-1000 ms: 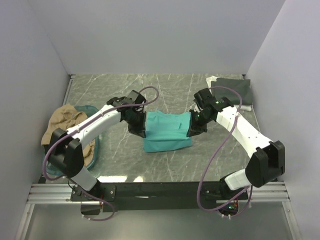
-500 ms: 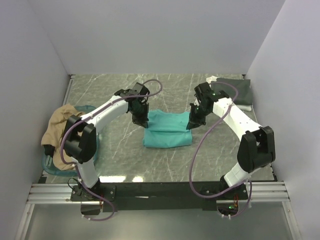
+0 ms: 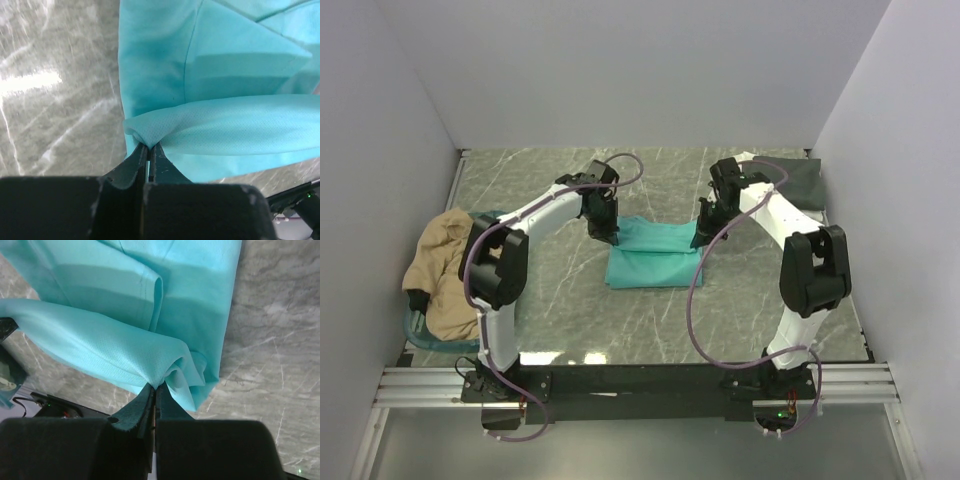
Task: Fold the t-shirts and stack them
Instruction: Fold the tshirt
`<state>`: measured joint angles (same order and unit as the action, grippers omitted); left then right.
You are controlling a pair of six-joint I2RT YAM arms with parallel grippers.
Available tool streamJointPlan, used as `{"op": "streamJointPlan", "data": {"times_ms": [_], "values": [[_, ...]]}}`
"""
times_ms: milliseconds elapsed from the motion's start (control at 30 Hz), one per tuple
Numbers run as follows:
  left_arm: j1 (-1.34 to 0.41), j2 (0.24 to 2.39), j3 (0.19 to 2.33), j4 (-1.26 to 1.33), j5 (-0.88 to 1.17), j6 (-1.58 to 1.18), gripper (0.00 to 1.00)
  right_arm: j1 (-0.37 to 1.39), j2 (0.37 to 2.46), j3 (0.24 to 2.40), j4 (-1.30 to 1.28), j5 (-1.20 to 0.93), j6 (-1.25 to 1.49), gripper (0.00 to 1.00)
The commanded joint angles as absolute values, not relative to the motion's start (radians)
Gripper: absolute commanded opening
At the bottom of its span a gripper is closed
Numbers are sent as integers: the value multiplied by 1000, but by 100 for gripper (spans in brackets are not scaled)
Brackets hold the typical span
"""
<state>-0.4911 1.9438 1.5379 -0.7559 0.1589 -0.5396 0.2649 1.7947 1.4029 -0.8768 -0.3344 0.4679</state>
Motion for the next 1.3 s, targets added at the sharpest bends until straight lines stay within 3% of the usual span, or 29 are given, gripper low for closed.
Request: {"op": "streamJointPlan", "data": {"times_ms": [0, 433, 500, 533, 600, 633, 667, 733, 767, 867, 1067, 1267], "values": [[-476, 1954, 1566, -707, 138, -554, 0, 244, 1809, 1443, -847, -334, 446, 0], [-449, 2031, 1654, -632, 172, -591, 1, 210, 1894, 1482, -790, -363, 446, 0], [-442, 2037, 1663, -614, 178, -592, 13, 192, 1907, 1493, -766, -402, 471, 0], [-437, 2040, 1681, -615, 179, -595, 35, 186, 1911, 1502, -752, -432, 479, 0], [-431, 2043, 1722, -624, 173, -600, 60, 179, 1924, 1560, -755, -433, 491, 4], [-425, 2046, 1739, -630, 157, -598, 79, 176, 1925, 1583, -758, -428, 495, 10], [-422, 2043, 1758, -637, 144, -597, 83, 172, 1924, 1621, -759, -425, 499, 24], [-413, 2019, 1787, -631, 120, -591, 89, 150, 1904, 1644, -753, -419, 520, 36], [-408, 2005, 1787, -623, 115, -589, 90, 141, 1890, 1641, -744, -420, 529, 48], [-399, 1945, 1727, -578, 123, -588, 92, 106, 1786, 1574, -683, -410, 564, 60], [-397, 1872, 1493, -500, 172, -594, 90, 97, 1686, 1378, -643, -391, 506, 61], [-397, 1828, 1362, -439, 219, -594, 89, 94, 1574, 1140, -486, -538, 485, 61]]}}
